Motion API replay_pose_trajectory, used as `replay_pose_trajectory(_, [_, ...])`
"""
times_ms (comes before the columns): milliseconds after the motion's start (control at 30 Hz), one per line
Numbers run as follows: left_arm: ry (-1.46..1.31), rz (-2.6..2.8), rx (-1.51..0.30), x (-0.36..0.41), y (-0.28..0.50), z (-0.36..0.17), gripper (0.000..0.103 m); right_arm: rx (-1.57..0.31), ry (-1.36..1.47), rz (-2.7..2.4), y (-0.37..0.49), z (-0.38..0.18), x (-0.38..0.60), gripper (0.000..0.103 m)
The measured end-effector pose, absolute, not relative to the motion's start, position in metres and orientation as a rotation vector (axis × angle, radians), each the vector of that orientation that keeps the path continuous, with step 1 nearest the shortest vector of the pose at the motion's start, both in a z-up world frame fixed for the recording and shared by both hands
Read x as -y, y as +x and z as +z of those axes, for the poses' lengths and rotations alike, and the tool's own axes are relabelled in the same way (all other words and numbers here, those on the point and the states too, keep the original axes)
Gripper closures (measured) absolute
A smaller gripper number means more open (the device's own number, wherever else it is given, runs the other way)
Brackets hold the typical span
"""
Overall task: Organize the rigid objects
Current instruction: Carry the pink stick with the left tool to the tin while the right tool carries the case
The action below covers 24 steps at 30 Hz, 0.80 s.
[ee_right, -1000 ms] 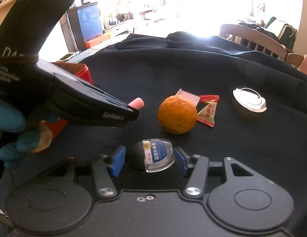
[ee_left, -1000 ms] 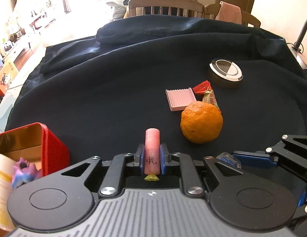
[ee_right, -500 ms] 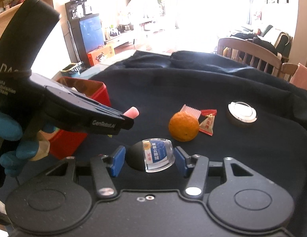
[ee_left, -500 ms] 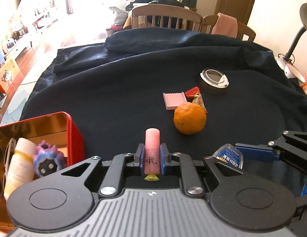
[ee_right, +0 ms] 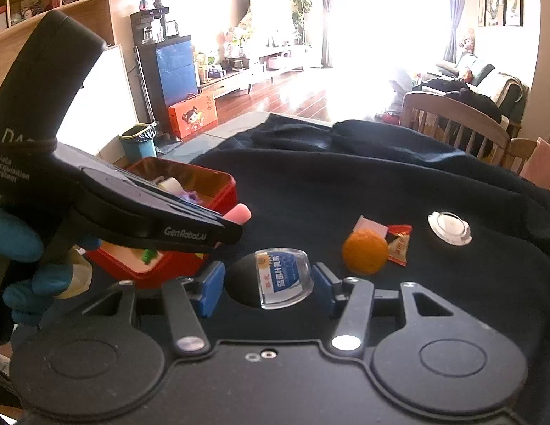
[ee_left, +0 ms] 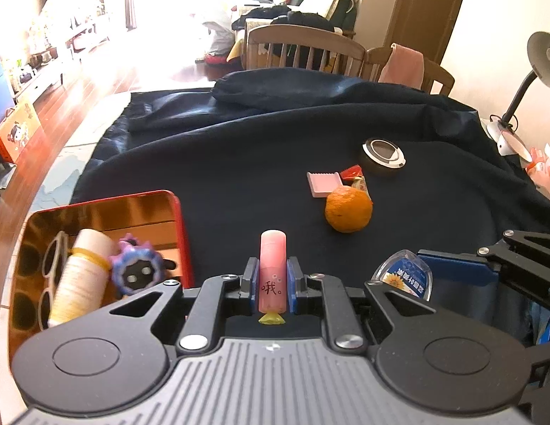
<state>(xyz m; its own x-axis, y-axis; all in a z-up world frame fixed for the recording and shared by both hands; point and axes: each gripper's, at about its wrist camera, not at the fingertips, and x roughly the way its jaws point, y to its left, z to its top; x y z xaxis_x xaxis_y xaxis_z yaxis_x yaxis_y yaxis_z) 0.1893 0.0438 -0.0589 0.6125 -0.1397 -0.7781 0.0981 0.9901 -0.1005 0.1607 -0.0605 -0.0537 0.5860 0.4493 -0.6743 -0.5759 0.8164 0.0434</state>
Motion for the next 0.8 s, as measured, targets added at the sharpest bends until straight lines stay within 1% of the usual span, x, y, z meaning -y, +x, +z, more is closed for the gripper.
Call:
replay_pose_trajectory(367, [-0.065, -0.117, -0.887, -0.099, 0.175, -0.048, 0.088, -0.712, -0.198, 0.617, 0.155, -0.047, 0.012, 0.050])
replay_pose_trajectory(800, [-0.078, -0.041, -0.876, -0.181, 0.179, -0.050, 0.088, -0.739, -0.232, 0.648, 0.157, -0.056, -0.059, 0.050])
